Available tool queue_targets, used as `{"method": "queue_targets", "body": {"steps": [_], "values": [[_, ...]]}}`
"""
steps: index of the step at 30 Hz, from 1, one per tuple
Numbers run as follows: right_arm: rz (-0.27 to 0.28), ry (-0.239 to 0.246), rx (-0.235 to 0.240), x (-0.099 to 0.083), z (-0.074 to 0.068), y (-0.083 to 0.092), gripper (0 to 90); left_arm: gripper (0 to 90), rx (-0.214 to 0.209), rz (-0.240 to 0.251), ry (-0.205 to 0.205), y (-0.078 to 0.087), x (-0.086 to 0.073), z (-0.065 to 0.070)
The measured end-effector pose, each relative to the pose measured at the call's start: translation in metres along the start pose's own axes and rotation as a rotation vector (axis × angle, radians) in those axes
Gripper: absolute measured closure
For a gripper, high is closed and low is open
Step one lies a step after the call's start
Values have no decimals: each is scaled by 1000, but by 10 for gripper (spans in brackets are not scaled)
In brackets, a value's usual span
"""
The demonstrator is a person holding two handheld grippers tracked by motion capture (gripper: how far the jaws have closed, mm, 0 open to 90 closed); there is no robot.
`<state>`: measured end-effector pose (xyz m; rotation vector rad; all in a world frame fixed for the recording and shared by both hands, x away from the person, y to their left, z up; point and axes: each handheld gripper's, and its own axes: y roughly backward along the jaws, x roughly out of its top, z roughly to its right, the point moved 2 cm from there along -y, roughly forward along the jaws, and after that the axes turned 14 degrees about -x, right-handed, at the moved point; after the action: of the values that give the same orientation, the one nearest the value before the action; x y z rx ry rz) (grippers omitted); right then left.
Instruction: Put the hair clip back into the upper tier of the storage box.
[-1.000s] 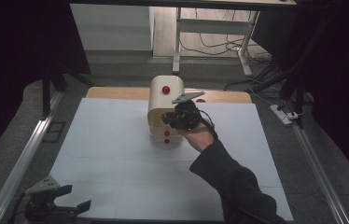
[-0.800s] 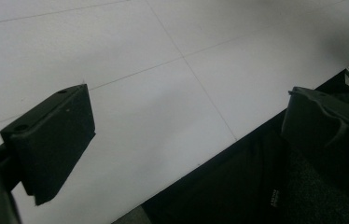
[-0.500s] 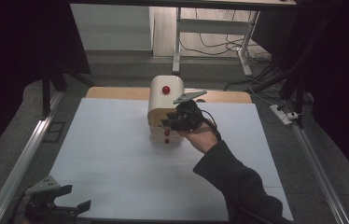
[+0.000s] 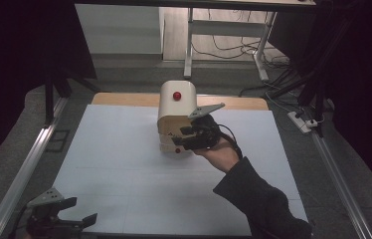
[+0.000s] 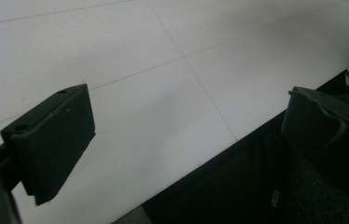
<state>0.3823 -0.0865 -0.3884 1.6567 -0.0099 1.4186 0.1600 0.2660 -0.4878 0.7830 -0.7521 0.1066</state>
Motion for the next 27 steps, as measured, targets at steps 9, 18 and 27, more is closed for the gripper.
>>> {"method": "queue_targets", "body": {"steps": [9, 18, 27], "values": [[5, -23, 24, -13, -2, 7, 454, 30, 1, -1, 1, 0, 0, 0], [3, -21, 25, -27, -5, 10, 420, 30, 1, 0, 2, 0, 0, 0], [-9, -25, 34, -38, -5, 11, 378, 30, -1, 5, -2, 1, 0, 0]]}}
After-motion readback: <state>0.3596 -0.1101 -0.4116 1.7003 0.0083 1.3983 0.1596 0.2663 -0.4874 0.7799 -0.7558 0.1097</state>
